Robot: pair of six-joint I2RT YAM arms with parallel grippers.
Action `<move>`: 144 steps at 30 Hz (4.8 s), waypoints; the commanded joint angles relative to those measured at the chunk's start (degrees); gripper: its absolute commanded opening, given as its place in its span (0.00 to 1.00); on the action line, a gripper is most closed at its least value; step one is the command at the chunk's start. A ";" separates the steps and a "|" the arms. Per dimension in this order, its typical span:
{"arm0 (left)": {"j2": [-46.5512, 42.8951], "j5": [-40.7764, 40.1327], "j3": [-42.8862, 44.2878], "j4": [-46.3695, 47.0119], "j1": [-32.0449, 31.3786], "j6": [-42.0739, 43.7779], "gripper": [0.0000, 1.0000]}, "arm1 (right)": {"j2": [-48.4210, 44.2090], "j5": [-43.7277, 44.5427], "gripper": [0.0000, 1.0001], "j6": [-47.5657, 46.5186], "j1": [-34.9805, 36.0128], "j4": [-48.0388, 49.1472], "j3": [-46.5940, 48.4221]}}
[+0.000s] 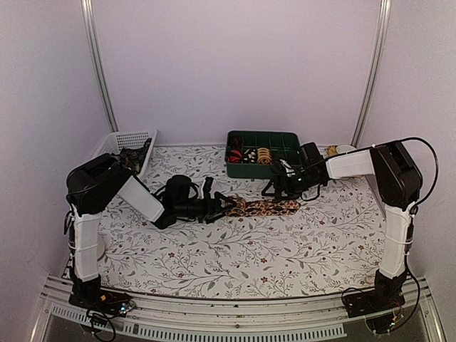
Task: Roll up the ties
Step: Roll the tie at the center of the board.
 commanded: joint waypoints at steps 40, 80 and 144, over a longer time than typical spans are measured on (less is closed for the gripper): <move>7.28 -5.87 10.39 -26.23 0.54 8.67 0.30 | -12.38 16.22 0.85 9.37 7.82 -5.70 -17.65; 1.69 -29.85 26.39 -56.44 -5.26 29.97 0.28 | 6.85 1.97 0.48 10.16 6.80 6.57 0.29; -1.17 -28.68 27.71 -59.14 -3.92 31.37 0.58 | 5.29 7.60 0.93 -7.49 9.90 5.86 4.31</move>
